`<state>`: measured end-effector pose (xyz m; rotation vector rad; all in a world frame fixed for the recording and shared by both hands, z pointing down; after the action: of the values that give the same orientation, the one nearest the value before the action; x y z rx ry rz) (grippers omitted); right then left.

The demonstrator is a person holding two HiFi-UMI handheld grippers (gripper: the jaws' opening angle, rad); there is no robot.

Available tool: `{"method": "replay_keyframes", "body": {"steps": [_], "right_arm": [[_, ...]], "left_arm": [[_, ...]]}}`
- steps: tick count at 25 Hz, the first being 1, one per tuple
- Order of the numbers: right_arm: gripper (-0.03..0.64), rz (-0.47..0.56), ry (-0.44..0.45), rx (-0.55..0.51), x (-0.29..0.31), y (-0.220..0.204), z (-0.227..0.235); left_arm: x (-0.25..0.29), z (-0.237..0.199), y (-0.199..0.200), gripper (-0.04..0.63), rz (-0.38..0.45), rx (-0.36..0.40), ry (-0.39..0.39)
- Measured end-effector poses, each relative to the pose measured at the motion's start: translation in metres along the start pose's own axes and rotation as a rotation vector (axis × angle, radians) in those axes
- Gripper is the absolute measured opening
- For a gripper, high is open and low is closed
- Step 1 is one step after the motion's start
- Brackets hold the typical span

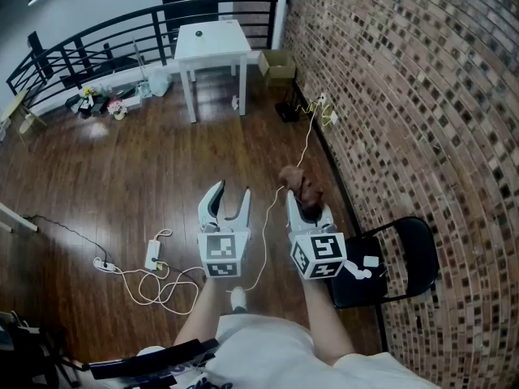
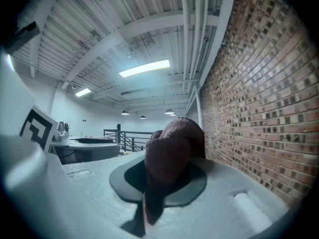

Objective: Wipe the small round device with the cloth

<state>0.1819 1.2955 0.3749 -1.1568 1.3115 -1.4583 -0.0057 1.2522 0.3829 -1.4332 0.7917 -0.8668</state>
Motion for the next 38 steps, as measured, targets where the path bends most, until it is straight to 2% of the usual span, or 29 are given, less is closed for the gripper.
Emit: {"method": "replay_keyframes", "body": {"steps": [6, 10, 15, 22, 29, 34, 38], "right_arm": [[0.026, 0.027, 0.05, -0.022, 0.072, 0.026, -0.026], [0.026, -0.045, 0.103, -0.018, 0.117, 0.012, -0.027], [0.026, -0.08, 0.17, 0.01, 0.187, 0.002, 0.005], [0.026, -0.01, 0.249, 0.029, 0.295, 0.048, 0.077], [0.026, 0.012, 0.264, 0.117, 0.379, 0.062, 0.141], [0.026, -0.05, 0.29, 0.168, 0.432, 0.045, 0.148], [0.026, -0.055, 0.296, 0.134, 0.485, 0.044, 0.136]], "left_arm": [[0.044, -0.064, 0.01, 0.219, 0.018, -0.028, 0.033], [0.068, -0.094, 0.002, 0.219, -0.007, -0.042, 0.095], [0.121, -0.111, -0.013, 0.219, -0.053, -0.039, 0.159], [0.222, -0.139, 0.03, 0.219, 0.014, -0.001, 0.266], [0.304, -0.142, 0.047, 0.218, -0.007, 0.079, 0.294], [0.336, -0.169, 0.04, 0.218, -0.061, 0.081, 0.331], [0.373, -0.213, 0.024, 0.223, -0.065, 0.046, 0.326]]}}
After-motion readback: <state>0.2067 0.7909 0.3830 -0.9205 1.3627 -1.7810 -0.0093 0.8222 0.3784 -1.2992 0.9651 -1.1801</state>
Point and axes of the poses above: the fingertips, and each gripper's own axes: x forward along the fingers, z to its right, y out of its top, the point moved 9 cm from there along -x, backward along the fingers
